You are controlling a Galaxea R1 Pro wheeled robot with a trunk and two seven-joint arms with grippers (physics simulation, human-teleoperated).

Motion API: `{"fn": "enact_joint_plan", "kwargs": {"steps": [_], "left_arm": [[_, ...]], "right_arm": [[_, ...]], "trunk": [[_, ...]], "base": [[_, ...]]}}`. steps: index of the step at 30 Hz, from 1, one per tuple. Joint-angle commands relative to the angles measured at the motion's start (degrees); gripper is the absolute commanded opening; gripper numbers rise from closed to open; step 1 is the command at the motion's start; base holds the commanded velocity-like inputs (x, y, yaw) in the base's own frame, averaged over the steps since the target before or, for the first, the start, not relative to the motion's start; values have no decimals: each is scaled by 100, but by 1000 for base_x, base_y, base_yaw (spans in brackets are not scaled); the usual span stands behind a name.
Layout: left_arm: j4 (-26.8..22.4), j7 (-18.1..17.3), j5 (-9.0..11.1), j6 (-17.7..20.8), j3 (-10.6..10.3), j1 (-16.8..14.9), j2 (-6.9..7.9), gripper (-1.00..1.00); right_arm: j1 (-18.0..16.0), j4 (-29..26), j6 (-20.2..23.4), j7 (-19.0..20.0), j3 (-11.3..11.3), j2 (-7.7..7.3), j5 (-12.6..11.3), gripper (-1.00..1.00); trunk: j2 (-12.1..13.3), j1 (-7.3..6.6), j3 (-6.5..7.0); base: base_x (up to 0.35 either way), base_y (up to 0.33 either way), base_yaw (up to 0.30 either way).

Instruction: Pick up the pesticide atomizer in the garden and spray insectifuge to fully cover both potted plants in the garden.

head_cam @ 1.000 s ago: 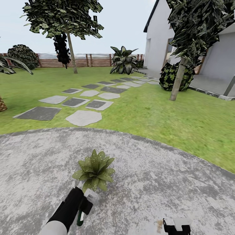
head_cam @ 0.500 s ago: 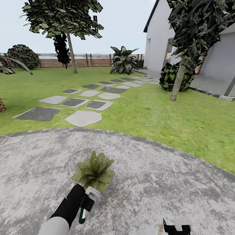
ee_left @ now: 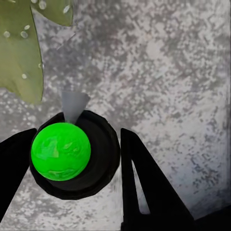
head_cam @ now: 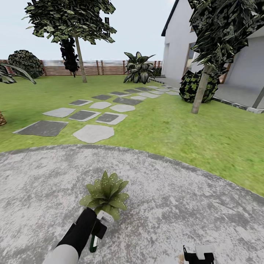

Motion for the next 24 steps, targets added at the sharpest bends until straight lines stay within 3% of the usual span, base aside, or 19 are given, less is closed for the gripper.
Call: {"fn": "enact_joint_plan", "kwargs": {"steps": [1, 4, 7, 10, 13, 17, 22, 24], "left_arm": [[47, -59, -75, -3, 30, -3, -21, -100], [532, -49, -97, -24, 44, -3, 26, -100], [517, -32, -101, -12, 74, -23, 56, -100], [189, -38, -103, 35, 139, -77, 38, -100], [42, -42, -103, 272, 156, -150, 29, -100], [41, -50, -97, 327, 178, -105, 52, -100], [124, -61, -65, 295, 156, -82, -28, -100], [120, -60, 466, 281, 98, -91, -84, -100]], "right_arm": [[-4, 6, -16, -21, -45, 0, 62, 100], [-4, 6, -16, -21, -45, 0, 62, 100], [-4, 7, -16, -21, -45, 0, 62, 100], [-4, 6, -16, -21, -45, 0, 62, 100], [-4, 6, -16, -21, -45, 0, 62, 100], [-4, 6, -16, -21, -45, 0, 62, 100], [-4, 7, -16, -21, -45, 0, 62, 100], [-4, 9, -16, -21, -45, 0, 62, 100]], "trunk": [[-2, -1, -5], [-2, -1, -5], [-2, -1, -5], [-2, -1, -5], [-2, -1, -5], [-2, -1, -5], [-2, -1, -5], [-2, -1, -5]], "base": [[0, 0, 0], [0, 0, 0], [0, 0, 0], [0, 0, 0], [0, 0, 0], [0, 0, 0], [0, 0, 0], [0, 0, 0]]}}
